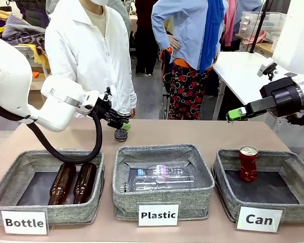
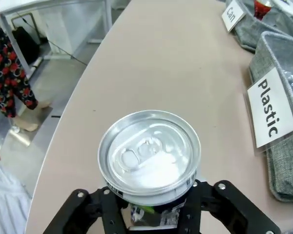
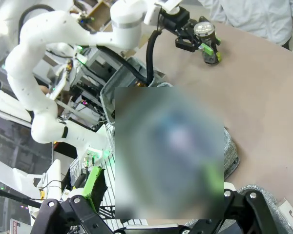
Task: Sort the can waste into the basket.
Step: Pick up the can waste from the table and place it in the right Fabric basket.
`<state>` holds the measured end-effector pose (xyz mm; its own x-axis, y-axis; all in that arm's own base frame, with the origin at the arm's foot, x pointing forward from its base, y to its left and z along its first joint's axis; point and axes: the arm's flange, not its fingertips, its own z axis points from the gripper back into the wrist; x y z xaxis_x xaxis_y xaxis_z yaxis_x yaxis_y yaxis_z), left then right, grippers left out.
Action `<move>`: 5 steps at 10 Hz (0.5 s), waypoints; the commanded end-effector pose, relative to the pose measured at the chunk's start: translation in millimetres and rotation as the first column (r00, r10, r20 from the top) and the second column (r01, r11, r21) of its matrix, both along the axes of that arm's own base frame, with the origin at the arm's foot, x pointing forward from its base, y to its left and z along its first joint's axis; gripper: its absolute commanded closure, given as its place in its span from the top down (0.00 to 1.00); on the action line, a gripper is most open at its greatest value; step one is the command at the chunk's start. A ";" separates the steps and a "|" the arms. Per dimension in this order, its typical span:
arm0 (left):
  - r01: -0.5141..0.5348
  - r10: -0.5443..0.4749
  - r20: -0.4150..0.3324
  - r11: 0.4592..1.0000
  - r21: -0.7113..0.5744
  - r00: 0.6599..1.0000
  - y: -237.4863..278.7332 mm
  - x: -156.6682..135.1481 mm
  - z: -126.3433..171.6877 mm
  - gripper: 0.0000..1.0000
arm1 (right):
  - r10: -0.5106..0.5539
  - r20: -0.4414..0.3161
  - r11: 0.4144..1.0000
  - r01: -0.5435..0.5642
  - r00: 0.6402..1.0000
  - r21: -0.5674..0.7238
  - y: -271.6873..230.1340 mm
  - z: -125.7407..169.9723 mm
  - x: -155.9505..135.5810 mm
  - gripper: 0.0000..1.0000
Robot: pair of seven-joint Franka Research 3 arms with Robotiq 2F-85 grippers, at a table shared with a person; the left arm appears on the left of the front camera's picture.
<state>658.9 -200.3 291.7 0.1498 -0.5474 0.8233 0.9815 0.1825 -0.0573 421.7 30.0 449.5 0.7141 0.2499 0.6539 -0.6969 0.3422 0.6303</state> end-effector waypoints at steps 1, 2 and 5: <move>0.014 -0.013 0.027 0.999 -0.034 1.000 3.0 -5.5 10.7 0.00 | 0.005 0.002 1.000 -0.005 1.000 -0.006 0.0 1.8 -1.7 1.00; -0.033 0.035 0.045 0.998 -0.059 0.998 7.0 -10.4 20.6 0.00 | 0.005 0.002 1.000 -0.005 1.000 -0.006 0.0 1.8 -1.7 1.00; -0.105 0.118 0.060 0.976 -0.189 0.991 40.6 -66.3 88.2 0.00 | 0.005 0.002 1.000 -0.005 1.000 -0.006 0.0 1.8 -1.7 1.00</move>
<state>636.3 -177.4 358.6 0.1531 -0.4323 0.8886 0.9617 0.2719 -0.0334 421.6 29.8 449.8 0.7139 0.2495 0.6543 -0.6971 0.3424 0.6300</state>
